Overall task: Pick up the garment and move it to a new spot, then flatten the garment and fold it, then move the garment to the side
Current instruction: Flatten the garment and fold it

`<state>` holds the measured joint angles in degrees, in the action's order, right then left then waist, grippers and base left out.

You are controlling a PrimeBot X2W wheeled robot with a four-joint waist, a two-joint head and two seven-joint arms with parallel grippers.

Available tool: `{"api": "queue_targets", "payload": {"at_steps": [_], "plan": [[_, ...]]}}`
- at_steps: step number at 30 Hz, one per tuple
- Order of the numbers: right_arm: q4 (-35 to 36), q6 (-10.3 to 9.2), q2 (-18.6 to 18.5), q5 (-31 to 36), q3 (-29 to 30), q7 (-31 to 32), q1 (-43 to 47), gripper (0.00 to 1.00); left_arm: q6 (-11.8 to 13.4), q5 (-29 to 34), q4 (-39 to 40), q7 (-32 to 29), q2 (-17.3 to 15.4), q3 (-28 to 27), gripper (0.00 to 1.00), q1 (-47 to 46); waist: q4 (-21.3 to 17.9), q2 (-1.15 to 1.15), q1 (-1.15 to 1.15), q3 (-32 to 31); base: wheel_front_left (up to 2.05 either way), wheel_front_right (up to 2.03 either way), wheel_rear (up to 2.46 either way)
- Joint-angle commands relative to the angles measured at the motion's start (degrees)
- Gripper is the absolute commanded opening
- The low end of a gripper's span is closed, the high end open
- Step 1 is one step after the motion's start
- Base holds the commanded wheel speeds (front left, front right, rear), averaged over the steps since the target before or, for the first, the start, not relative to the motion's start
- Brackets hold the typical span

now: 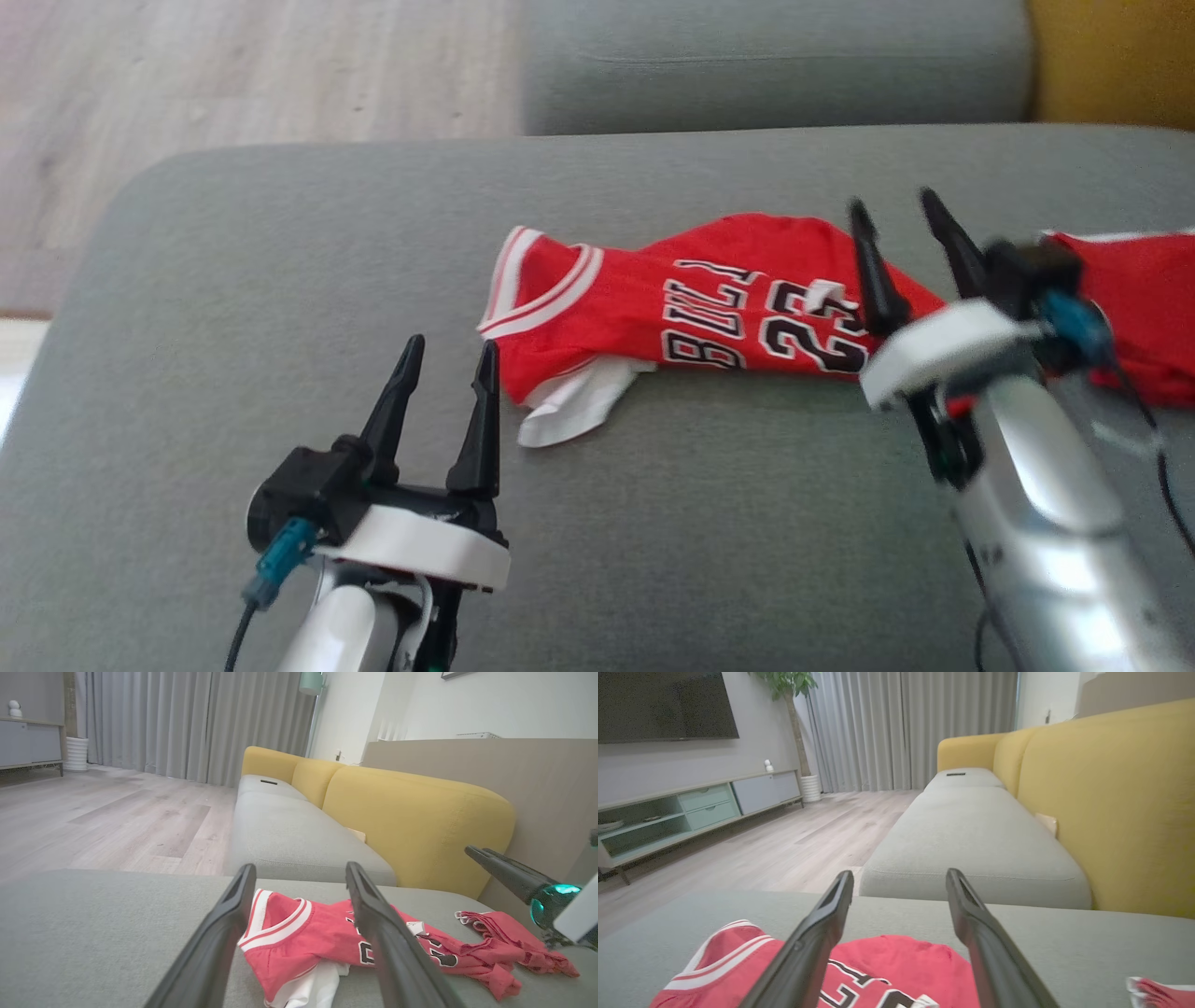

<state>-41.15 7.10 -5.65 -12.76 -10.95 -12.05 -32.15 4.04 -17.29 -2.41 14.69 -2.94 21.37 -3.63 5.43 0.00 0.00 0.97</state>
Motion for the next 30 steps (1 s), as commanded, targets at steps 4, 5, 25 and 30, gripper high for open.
{"api": "queue_targets", "payload": {"at_steps": [4, 5, 25, 30], "plan": [[13.45, 0.39, 1.65, 5.32, 4.78, -1.37, 9.19, 1.00, 0.15, 0.32, 2.11, 0.31, 0.06, -2.90, 1.00, -2.02, -3.85, 0.00, 0.00, 0.19, 0.00, 0.00, 0.00], [13.45, 0.39, 1.65, 5.32, 4.78, -1.37, 9.19, 1.00, 0.15, 0.32, 2.11, 0.31, 0.06, -2.90, 1.00, -2.02, -3.85, 0.00, 0.00, 0.19, 0.00, 0.00, 0.00], [26.57, 0.39, 2.77, 10.80, 11.11, 6.11, 20.69, 1.00, -1.02, 0.64, 1.28, 0.31, 0.06, -1.92, 1.00, -2.54, -3.89, 0.00, 0.00, 3.90, 0.00, 0.00, 0.00], [22.07, 0.39, 2.50, 14.92, 13.09, 9.00, 18.29, 1.00, -1.09, 0.74, 0.85, 0.31, 0.06, -1.48, 1.00, -3.28, -2.07, 0.00, 0.00, 5.79, 0.00, 0.00, 0.00]]}}
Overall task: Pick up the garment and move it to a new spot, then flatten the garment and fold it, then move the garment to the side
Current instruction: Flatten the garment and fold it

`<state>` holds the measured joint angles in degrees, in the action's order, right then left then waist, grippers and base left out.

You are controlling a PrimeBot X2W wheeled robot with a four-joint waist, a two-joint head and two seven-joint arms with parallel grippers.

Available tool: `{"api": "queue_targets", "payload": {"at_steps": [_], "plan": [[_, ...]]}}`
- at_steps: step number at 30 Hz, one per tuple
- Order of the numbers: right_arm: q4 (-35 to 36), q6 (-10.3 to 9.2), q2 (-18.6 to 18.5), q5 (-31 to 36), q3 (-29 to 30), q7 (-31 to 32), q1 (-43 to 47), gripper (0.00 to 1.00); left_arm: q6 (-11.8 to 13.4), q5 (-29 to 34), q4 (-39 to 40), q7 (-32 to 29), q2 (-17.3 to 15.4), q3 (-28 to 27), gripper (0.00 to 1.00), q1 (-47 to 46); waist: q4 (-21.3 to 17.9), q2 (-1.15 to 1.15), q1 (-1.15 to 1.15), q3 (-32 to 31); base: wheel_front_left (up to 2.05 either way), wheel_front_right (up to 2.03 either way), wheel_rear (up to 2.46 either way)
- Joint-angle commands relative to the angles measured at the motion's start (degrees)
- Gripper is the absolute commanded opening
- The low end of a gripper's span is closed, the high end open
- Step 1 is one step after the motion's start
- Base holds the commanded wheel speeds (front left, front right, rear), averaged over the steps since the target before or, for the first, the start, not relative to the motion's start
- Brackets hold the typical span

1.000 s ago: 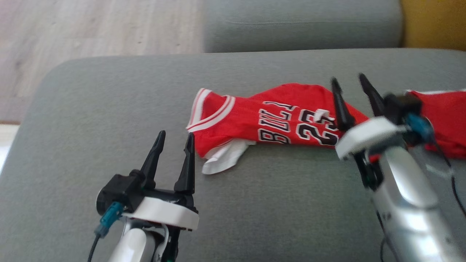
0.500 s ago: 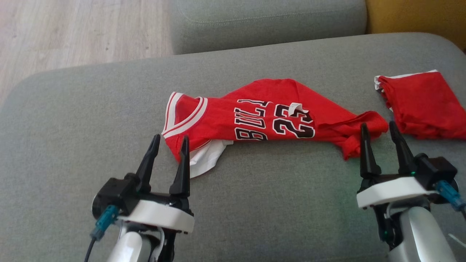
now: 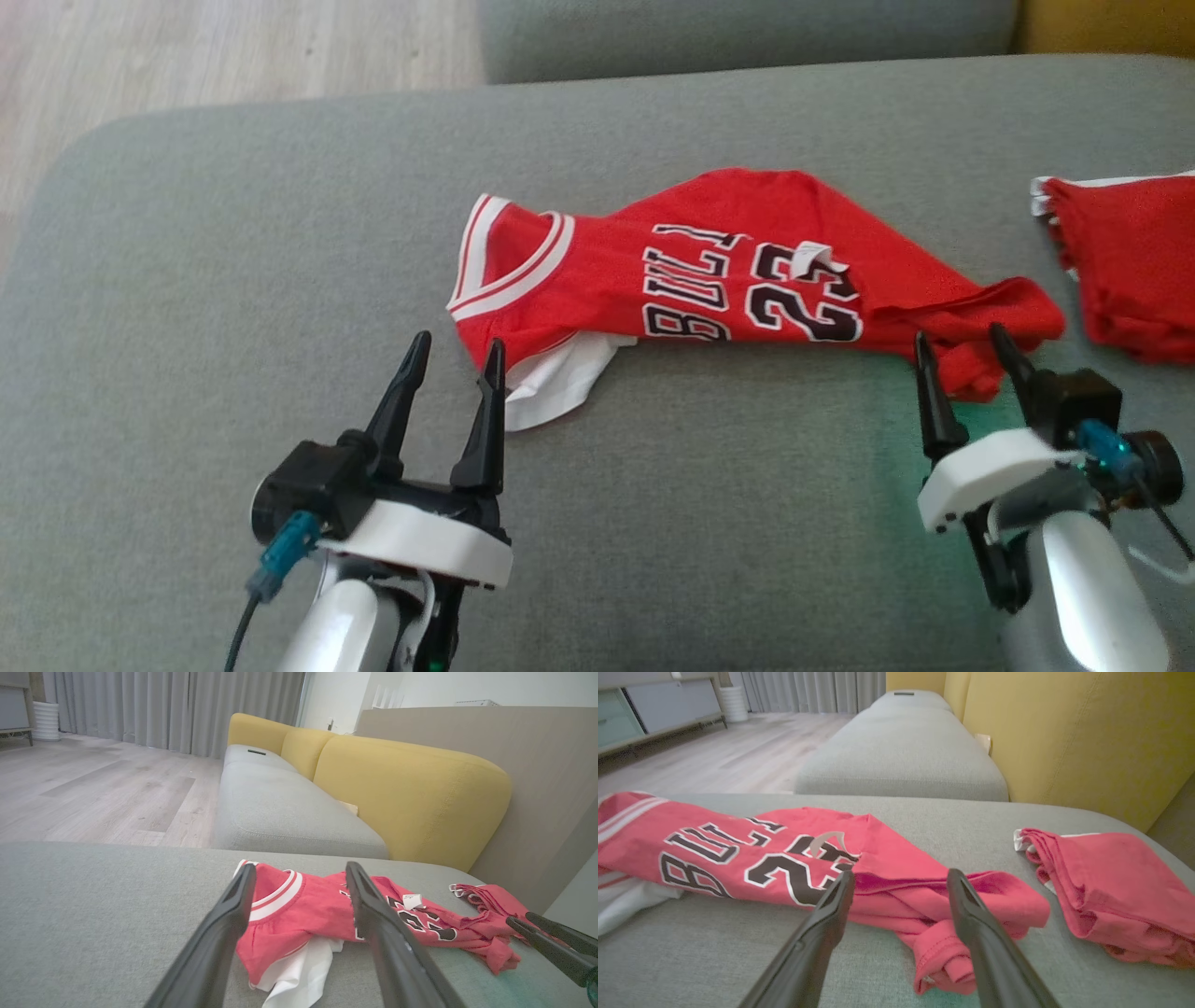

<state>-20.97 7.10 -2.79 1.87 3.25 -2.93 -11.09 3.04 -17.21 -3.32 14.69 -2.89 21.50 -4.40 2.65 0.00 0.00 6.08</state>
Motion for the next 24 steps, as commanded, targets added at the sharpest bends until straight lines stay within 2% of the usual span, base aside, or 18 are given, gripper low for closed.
{"api": "queue_targets", "payload": {"at_steps": [1, 17, 18, 19, 20, 24], "plan": [[1.06, 0.39, -0.42, 0.77, -0.86, -0.09, -3.34, 1.00, -0.08, 0.68, 1.73, 0.31, 0.02, -1.54, 1.00, -2.61, 1.00, 0.00, 0.00, 1.00, 0.00, 0.00, 0.00], [-13.48, 0.39, -2.88, 5.30, -1.32, -2.41, -13.22, 1.00, 0.00, 0.78, 1.65, 0.31, 0.02, -0.66, 1.00, -4.73, 3.41, 0.00, 0.00, 4.41, 0.00, 0.00, 0.00], [-14.18, 0.39, -3.25, 5.20, -1.35, -2.41, -14.19, 0.78, 0.00, 0.79, 1.67, 0.31, 0.02, -0.62, 1.00, -4.86, 3.51, 0.00, 0.00, 4.71, 0.00, 0.00, 0.00], [-14.18, 0.39, -3.25, 5.20, -1.35, -2.41, -14.19, 0.78, 0.00, 0.79, 1.67, 0.31, 0.02, -0.62, 1.00, -4.86, 3.51, 0.00, 0.00, 4.71, 0.00, 0.00, 0.00], [-14.70, 0.39, -3.76, 5.17, -1.37, -2.51, -15.22, 0.00, -0.01, 0.79, 1.70, 0.31, 0.02, -0.55, 1.00, -5.03, 3.62, 0.00, 0.00, 4.97, 0.00, 0.00, 0.00], [-15.41, 0.39, -6.38, 4.71, -2.23, -2.65, -19.53, 0.00, 0.24, 0.48, 1.91, 0.31, 0.02, -0.07, 1.00, -5.79, 4.35, 0.00, 0.00, 6.18, 0.00, 0.00, 0.00]]}}
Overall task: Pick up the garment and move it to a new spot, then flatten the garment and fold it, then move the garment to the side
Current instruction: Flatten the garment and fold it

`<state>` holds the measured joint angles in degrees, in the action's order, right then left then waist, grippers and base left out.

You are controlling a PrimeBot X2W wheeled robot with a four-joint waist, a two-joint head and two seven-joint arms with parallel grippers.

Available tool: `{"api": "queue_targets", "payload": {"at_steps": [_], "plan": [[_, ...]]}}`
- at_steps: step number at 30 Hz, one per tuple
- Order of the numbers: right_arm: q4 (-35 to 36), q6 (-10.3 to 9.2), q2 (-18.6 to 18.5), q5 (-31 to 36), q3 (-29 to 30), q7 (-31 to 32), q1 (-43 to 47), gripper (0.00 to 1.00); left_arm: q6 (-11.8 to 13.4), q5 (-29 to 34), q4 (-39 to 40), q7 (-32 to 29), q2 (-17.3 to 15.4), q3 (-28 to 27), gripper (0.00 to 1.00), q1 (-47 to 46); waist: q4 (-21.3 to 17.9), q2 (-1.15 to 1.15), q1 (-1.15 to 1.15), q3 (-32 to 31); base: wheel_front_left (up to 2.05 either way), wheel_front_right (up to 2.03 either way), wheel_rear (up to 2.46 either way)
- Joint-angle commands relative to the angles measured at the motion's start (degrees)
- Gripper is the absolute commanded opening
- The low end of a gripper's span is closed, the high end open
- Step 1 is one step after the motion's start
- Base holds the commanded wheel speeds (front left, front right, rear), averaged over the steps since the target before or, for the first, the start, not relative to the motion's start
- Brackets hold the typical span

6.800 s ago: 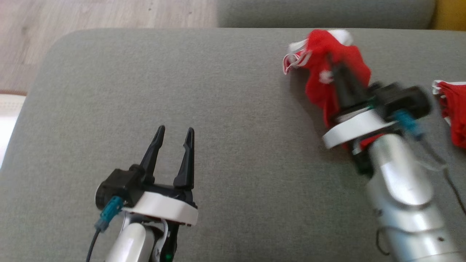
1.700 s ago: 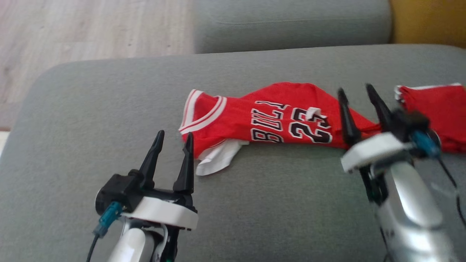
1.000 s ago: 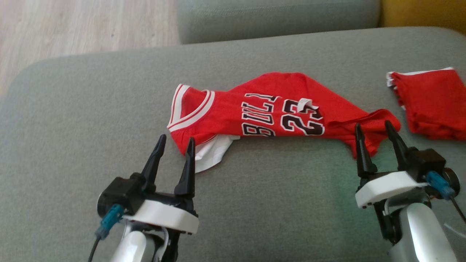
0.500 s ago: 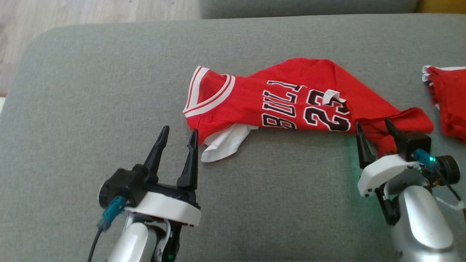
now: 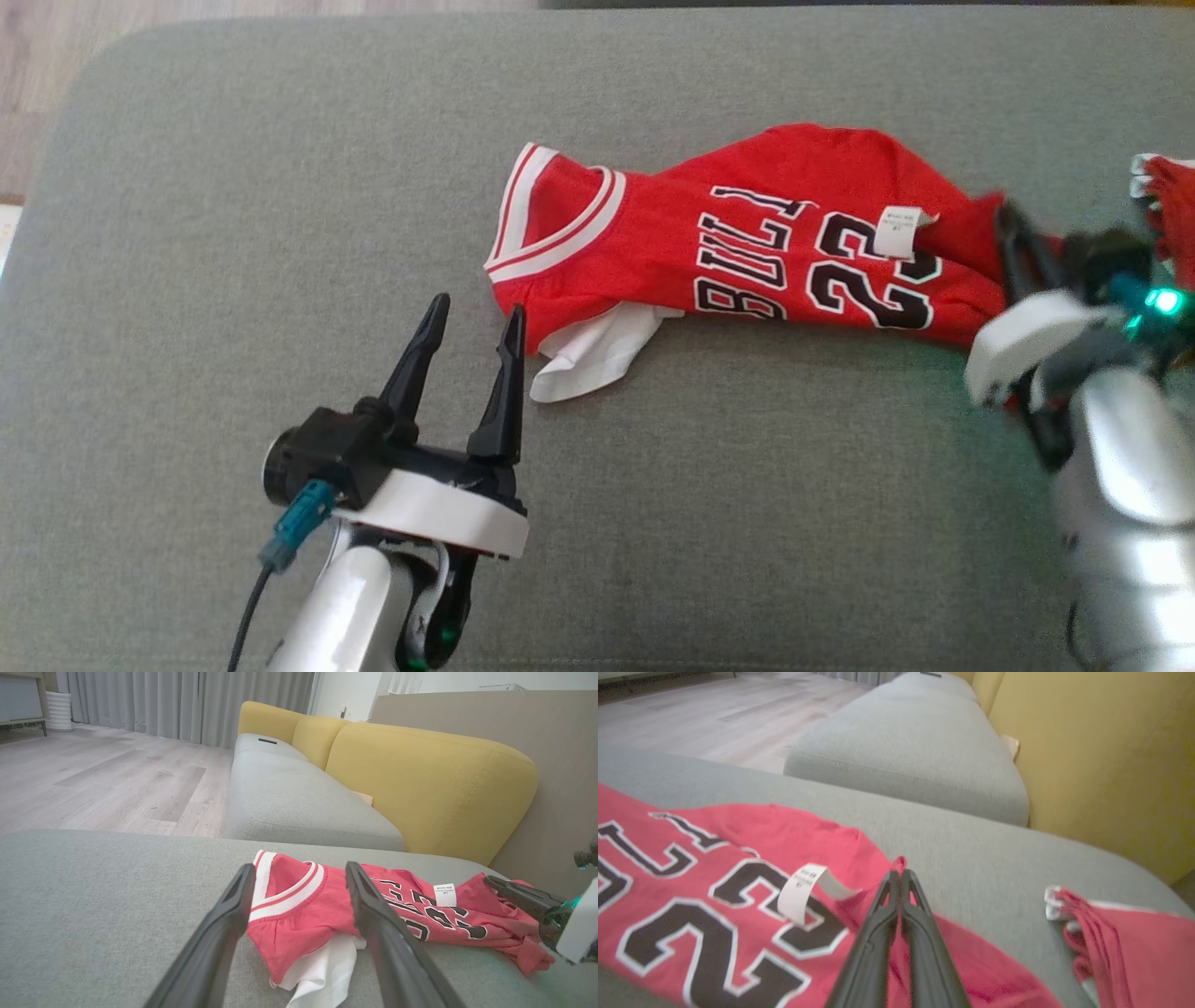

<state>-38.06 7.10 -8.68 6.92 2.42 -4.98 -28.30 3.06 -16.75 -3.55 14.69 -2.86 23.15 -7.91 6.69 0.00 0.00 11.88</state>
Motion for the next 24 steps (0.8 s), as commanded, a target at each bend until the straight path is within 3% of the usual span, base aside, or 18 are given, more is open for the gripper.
{"api": "queue_targets", "payload": {"at_steps": [1, 14, 24], "plan": [[1.71, 0.39, -1.26, -0.54, -2.02, -0.47, -3.50, 0.00, 0.31, -0.13, 2.23, 0.31, -0.01, -1.60, 1.00, -2.48, 0.49, 0.00, 0.00, 0.69, 0.00, 0.00, 0.00], [-0.29, 0.39, -14.11, -4.72, -10.39, 3.23, -24.54, 0.00, 1.05, -2.65, 3.16, 0.31, -0.01, 0.88, 1.00, -5.20, 4.96, 0.00, 0.00, 4.71, 0.00, 0.00, 0.00], [-7.84, 0.39, -18.07, -2.11, -12.69, 1.20, -37.43, 0.00, 1.60, -3.65, 3.64, 0.31, -0.01, 2.06, 1.00, -6.06, 7.97, 0.00, 0.00, 5.93, 0.00, 0.00, 0.00]]}}
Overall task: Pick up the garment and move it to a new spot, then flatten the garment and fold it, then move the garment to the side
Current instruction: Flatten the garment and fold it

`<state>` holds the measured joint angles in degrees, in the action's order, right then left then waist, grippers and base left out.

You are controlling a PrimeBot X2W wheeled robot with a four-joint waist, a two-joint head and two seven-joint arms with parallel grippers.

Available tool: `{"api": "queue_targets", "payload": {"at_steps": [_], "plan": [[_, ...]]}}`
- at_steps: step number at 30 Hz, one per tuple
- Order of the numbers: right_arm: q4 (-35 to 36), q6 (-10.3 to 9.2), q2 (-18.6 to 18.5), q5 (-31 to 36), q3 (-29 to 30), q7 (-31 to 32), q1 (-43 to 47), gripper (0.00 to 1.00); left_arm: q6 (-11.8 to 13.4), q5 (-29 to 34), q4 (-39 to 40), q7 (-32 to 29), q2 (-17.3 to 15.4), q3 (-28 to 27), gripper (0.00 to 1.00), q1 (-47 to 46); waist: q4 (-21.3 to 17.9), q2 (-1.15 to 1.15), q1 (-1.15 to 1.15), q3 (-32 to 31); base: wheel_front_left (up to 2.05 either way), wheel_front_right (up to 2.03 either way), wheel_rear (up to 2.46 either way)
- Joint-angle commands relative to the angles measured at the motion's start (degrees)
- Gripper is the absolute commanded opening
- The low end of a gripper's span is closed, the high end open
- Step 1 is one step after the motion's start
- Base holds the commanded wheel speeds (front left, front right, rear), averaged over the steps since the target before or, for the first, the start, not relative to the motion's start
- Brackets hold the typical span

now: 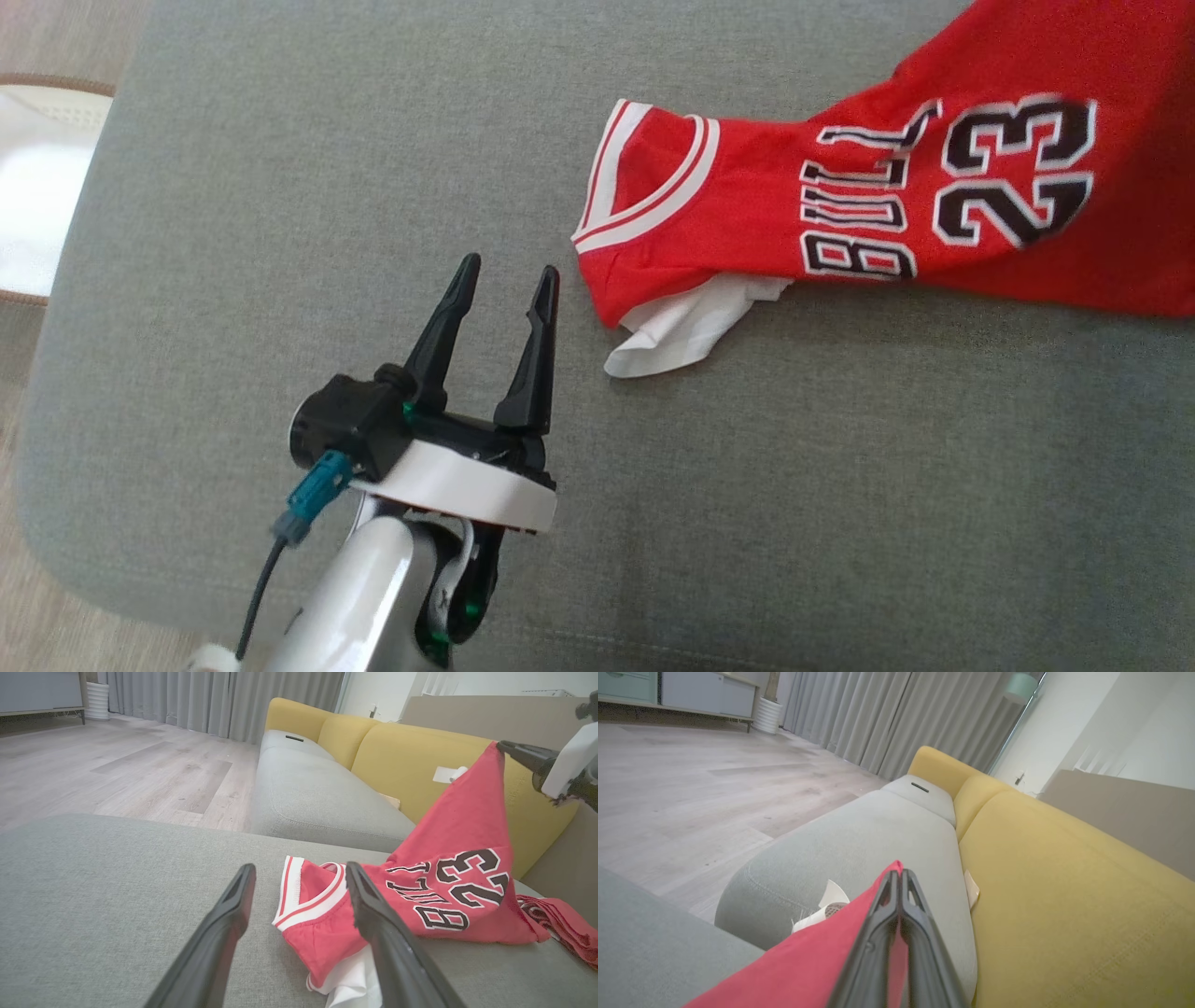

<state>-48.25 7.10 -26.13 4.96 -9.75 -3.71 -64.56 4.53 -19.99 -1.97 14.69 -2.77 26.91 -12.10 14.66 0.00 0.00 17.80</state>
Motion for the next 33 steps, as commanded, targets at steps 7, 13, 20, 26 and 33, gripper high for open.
{"api": "queue_targets", "payload": {"at_steps": [7, 13, 20, 26, 33], "plan": [[-3.32, 0.39, 1.05, 5.50, 4.51, -4.45, -6.42, 0.00, 0.58, -0.60, 2.37, 0.31, -0.10, -1.27, 1.00, -2.08, 0.07, 0.00, 0.00, 0.64, 0.00, 0.00, 0.00], [-7.84, 0.39, 3.41, 6.90, 7.65, -6.60, -4.40, 1.00, 0.56, -0.35, 1.87, 0.31, -0.10, -1.52, 1.00, -1.95, -1.09, 0.00, 0.00, -0.54, 0.00, 0.00, 0.00], [-10.14, 0.39, 5.53, 4.89, 8.53, -9.19, -0.26, 1.00, 0.36, 0.26, 1.45, 0.31, -0.10, -2.55, 1.00, -1.14, -3.28, 0.00, 0.00, -3.46, 0.00, 0.00, 0.00], [-7.02, 0.39, 8.66, -0.35, 8.20, -10.88, 6.66, 1.00, 0.09, 0.95, 1.18, 0.31, -0.10, -3.84, 1.00, 0.40, -6.42, 0.00, 0.00, -6.86, 0.00, 0.00, 0.00], [6.31, 0.39, 12.87, -7.07, 9.88, -11.25, 20.46, 1.00, -0.06, 1.67, 1.08, 0.31, -0.10, -5.12, 1.00, 2.49, -10.15, 0.00, 0.00, -10.38, 0.00, 0.00, 0.00]]}}
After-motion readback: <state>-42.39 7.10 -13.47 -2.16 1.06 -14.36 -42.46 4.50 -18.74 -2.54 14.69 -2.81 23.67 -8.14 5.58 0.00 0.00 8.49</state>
